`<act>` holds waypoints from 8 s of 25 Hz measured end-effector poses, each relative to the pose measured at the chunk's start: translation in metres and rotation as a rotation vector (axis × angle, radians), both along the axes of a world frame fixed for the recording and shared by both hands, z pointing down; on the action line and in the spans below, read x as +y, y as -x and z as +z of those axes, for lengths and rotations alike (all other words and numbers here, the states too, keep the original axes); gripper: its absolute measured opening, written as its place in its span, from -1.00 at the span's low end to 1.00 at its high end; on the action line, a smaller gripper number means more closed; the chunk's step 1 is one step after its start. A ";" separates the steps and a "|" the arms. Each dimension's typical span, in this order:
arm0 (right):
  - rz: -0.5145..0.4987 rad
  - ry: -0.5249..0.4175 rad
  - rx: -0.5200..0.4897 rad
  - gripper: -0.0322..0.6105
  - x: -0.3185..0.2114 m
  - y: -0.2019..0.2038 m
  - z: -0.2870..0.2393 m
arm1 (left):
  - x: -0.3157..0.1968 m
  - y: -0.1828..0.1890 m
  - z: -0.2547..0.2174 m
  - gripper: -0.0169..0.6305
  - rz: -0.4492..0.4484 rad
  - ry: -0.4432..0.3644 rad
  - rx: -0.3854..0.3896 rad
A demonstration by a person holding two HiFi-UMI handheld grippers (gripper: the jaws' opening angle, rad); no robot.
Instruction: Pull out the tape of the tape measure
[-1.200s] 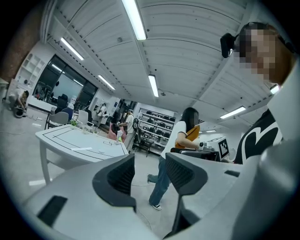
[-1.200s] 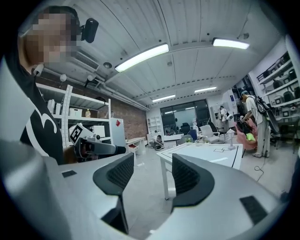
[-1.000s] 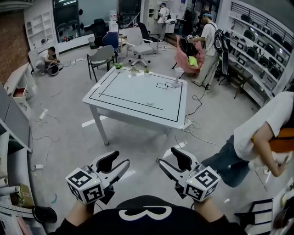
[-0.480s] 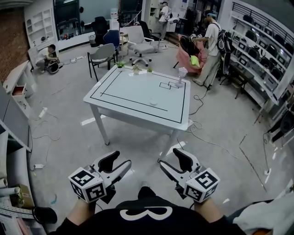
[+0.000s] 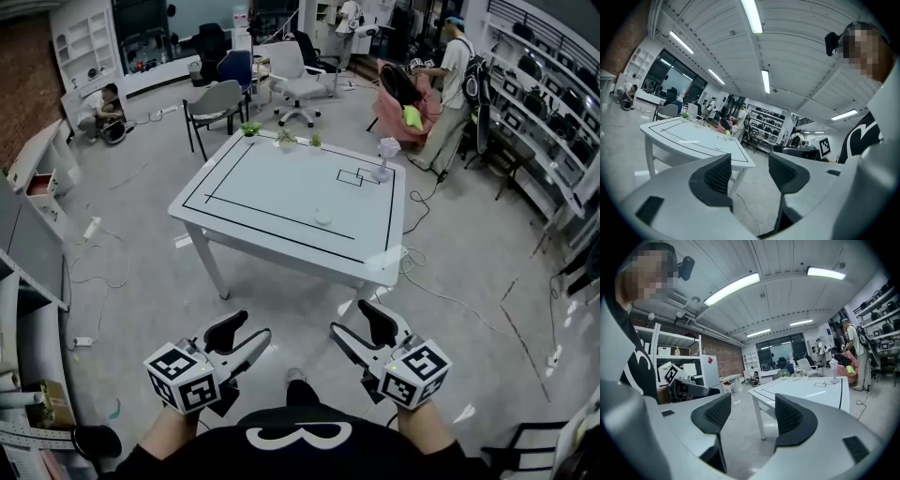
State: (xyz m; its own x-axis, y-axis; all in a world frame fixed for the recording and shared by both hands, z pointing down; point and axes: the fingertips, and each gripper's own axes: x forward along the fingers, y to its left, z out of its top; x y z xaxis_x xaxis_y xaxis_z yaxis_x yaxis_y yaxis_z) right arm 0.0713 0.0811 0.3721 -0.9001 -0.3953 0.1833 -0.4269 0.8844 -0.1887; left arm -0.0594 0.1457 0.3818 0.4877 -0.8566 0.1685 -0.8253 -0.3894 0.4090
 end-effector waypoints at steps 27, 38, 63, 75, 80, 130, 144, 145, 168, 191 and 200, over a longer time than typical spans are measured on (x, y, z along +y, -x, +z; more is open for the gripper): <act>-0.024 0.099 0.129 -0.05 -0.271 0.063 0.086 | -0.272 0.040 0.050 -0.23 -0.004 0.099 -0.064; 0.066 0.151 0.185 -0.06 -0.321 0.092 0.112 | -0.331 0.082 0.059 -0.23 0.074 0.134 -0.054; 0.250 0.230 0.507 -0.06 -0.395 0.141 0.211 | -0.429 0.153 0.070 -0.23 0.316 0.138 -0.097; 0.277 0.251 0.588 -0.06 -0.405 0.148 0.233 | -0.452 0.168 0.083 -0.23 0.366 0.148 -0.097; 0.299 0.265 0.586 -0.13 -0.408 0.146 0.232 | -0.457 0.172 0.084 -0.23 0.380 0.147 -0.094; -0.067 0.052 0.210 -0.21 -0.269 0.120 -0.004 | -0.345 0.027 -0.023 -0.28 0.756 -0.099 -0.192; -0.162 -0.055 0.262 -0.21 -0.245 0.105 -0.016 | -0.308 -0.016 -0.035 -0.72 0.917 -0.196 -0.246; -0.165 -0.058 0.262 -0.21 -0.243 0.104 -0.017 | -0.306 -0.017 -0.035 -0.83 0.911 -0.200 -0.248; -0.111 -0.042 0.235 -0.21 -0.229 0.078 0.005 | -0.293 -0.026 -0.015 -0.91 0.791 -0.177 -0.293; 0.053 0.023 0.257 -0.21 -0.230 0.032 0.032 | -0.312 -0.014 0.011 -0.91 0.533 -0.078 -0.265; 0.100 0.006 0.231 -0.21 -0.232 0.022 0.021 | -0.313 -0.010 -0.001 -0.91 0.486 -0.103 -0.295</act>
